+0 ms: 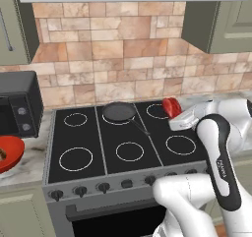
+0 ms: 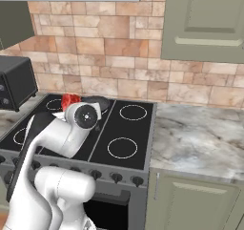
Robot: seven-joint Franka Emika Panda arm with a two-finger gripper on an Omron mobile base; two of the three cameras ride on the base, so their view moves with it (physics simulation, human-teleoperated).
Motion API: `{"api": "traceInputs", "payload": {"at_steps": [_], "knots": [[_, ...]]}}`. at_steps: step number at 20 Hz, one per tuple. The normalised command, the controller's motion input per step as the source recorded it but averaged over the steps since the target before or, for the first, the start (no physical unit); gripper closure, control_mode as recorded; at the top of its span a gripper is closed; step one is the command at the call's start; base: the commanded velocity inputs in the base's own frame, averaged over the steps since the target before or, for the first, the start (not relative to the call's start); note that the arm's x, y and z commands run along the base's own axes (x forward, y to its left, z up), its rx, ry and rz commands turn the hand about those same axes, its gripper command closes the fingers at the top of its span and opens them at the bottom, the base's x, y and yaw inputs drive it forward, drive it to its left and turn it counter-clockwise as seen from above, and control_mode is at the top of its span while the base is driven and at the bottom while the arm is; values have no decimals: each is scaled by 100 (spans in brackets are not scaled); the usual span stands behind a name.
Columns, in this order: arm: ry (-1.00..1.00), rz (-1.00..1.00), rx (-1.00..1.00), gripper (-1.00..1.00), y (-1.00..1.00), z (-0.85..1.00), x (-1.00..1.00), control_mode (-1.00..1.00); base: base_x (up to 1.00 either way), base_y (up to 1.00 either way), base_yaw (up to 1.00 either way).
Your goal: Place the steak on the plate and place the mushroom on the same plate.
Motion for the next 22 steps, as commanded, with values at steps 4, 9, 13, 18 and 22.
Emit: {"api": "traceInputs", "payload": {"at_steps": [4,9,13,18,22], "knots": [[0,0,0,100,0,0,0,100,-36,0,0],[0,0,0,100,0,0,0,100,-100,0,0],[0,0,0,100,0,0,0,100,-62,34,0],[0,0,0,100,0,0,0,100,-13,95,0],[0,0,0,100,0,0,0,100,0,100,0]]}}
